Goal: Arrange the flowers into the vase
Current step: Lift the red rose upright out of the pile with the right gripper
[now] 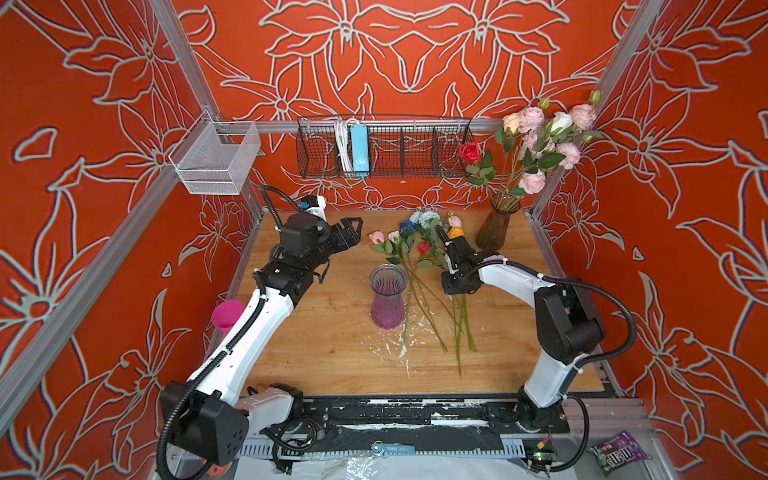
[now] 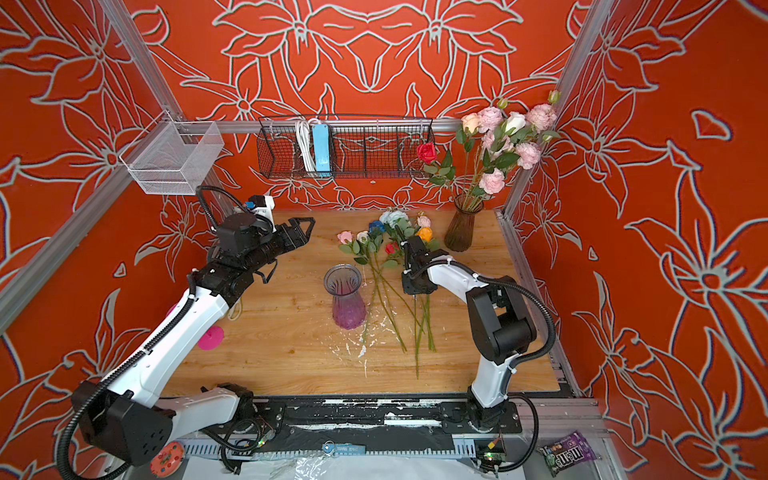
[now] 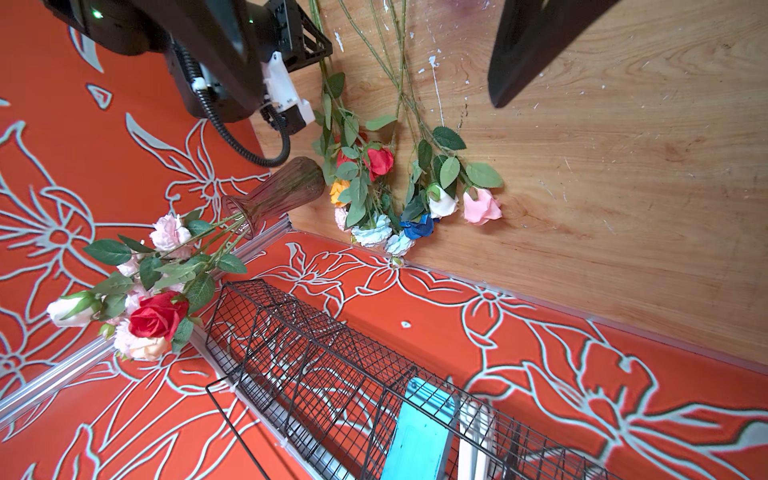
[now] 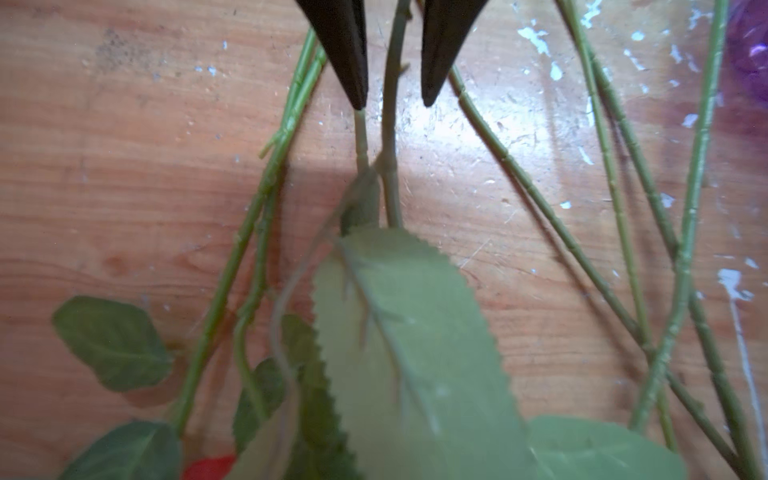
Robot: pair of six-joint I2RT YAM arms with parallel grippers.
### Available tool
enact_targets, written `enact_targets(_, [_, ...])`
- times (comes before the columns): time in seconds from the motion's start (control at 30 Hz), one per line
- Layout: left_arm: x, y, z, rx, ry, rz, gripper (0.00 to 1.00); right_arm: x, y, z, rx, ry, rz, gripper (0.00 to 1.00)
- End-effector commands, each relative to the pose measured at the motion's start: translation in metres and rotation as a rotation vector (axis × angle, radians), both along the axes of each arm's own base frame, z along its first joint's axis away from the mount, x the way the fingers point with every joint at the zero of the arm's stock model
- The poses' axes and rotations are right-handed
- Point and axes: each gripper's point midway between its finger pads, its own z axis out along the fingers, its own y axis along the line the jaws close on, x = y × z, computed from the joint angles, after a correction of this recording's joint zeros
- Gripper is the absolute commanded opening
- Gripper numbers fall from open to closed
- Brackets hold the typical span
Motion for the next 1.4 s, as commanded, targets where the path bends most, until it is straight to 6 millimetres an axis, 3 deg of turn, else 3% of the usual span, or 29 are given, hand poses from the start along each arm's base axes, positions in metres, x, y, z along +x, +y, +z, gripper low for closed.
enact_targets(0.0, [0.003,0.001,0.003,-0.025,-0.013,-0.004,0.85,0.005,0.004,0.004,0.021,0.003,0.002,0.13])
enact_targets(0.07, [0.003,0.005,0.006,-0.02,-0.021,0.005,0.85,0.006,0.003,0.011,0.023,-0.014,-0.011,0.03])
enact_targets(0.13, [0.003,0.008,0.008,-0.026,-0.028,0.014,0.85,0.005,0.004,0.025,0.05,-0.053,-0.019,0.0])
enact_targets(0.37, [0.004,0.01,0.009,-0.044,-0.028,0.01,0.85,0.006,-0.001,0.108,0.139,-0.269,-0.077,0.0])
enact_targets(0.6, [0.004,0.014,0.01,-0.041,-0.033,0.022,0.85,-0.005,0.006,0.162,0.242,-0.389,-0.043,0.0])
enact_targets(0.73, [0.002,0.018,0.014,-0.038,-0.051,0.035,0.85,-0.023,0.03,0.217,0.426,-0.566,0.036,0.0])
enact_targets(0.93, [0.0,0.031,0.014,-0.046,-0.059,0.102,0.85,-0.055,0.074,0.337,0.632,-0.975,0.205,0.0])
enact_targets(1.07, [-0.003,0.042,0.015,-0.07,-0.065,0.152,0.85,-0.063,0.108,0.413,0.698,-1.19,0.308,0.0])
enact_targets(1.23, [-0.007,0.046,0.019,-0.082,-0.087,0.169,0.85,-0.066,0.157,0.476,0.704,-1.287,0.448,0.0])
enact_targets(1.37, [-0.007,0.046,0.022,-0.103,-0.088,0.158,0.86,-0.071,0.19,0.497,0.657,-1.294,0.555,0.0])
